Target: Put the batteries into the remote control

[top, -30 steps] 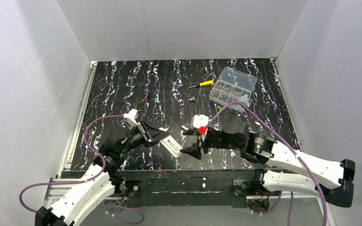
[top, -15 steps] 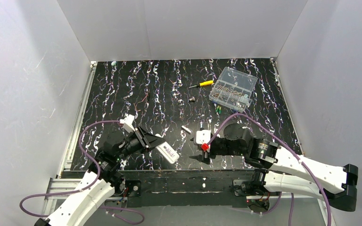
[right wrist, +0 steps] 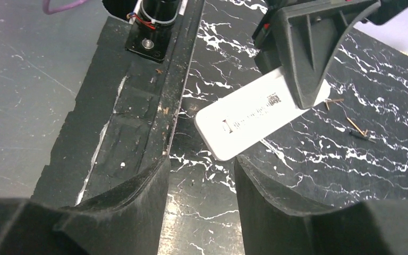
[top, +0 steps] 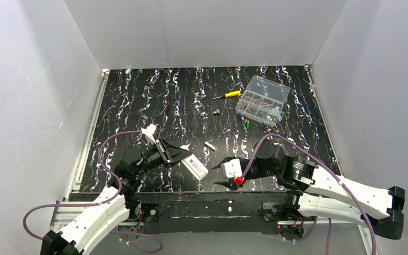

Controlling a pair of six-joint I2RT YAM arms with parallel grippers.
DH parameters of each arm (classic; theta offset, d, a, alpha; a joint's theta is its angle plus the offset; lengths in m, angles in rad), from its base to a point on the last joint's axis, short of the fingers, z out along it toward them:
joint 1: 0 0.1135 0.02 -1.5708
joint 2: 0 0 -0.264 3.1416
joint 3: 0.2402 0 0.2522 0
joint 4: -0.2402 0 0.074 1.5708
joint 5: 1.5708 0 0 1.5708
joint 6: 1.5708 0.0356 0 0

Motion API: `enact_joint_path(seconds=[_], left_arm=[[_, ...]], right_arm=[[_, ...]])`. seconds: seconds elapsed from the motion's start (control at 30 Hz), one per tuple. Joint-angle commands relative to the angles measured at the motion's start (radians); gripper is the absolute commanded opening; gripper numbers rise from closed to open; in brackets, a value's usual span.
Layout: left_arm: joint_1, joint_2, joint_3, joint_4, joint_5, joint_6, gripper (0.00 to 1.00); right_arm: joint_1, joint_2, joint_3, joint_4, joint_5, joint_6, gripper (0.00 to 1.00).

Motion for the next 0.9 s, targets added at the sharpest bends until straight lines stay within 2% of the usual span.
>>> enact_joint_path(seconds=[0.0,0.43,0.87], left_arm=[[-0.001,-0.023,0.024,0.132,0.074,-0.010,0.00],[-0.001,-0.100,0.008,0.052,0.063,-0.005,0.00],[0.000,-0.085,0.014,0.063,0.064,-0.010,0.00]], right_arm=[[0.005,0.029,0.063,0.018,-0.076,-0.092,0.54],[-0.050,0.203,0.201,-0.013,-0.192,-0.180,0.50],[-0.050,0.255,0.223,-0.007,-0.231,-0.175,0.48]])
